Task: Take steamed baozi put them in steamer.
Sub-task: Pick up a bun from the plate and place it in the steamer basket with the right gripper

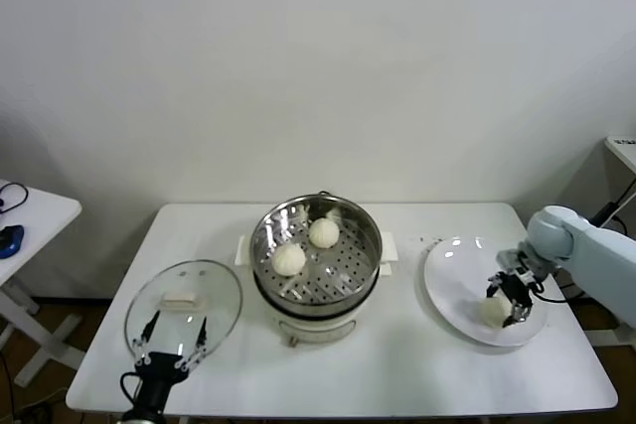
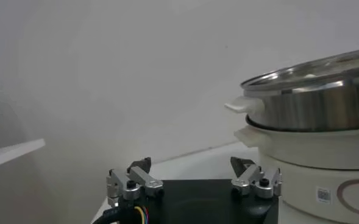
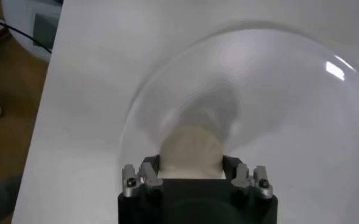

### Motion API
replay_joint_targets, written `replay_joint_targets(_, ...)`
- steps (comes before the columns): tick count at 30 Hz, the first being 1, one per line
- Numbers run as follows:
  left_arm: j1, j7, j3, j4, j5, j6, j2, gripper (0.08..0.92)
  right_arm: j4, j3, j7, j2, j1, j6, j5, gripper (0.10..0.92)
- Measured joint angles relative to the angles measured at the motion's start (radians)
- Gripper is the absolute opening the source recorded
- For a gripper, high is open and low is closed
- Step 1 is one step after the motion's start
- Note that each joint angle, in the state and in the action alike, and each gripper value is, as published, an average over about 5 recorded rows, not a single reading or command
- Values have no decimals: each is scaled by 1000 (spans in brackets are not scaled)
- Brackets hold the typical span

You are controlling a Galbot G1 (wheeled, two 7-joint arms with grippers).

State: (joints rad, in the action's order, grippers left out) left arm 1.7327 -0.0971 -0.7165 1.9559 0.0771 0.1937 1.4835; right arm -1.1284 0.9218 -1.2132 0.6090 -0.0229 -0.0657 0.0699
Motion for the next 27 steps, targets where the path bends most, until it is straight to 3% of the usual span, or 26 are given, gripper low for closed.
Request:
replay_joint_targets(15,2,-1,-3,-2,5,0,13,823,-177,306,-29,91,-500,-107,-171,675)
replay_joint_targets(27,22,4,-16,8,-1,3,20,823,-404,351,-30,244,-715,-264,-79,671)
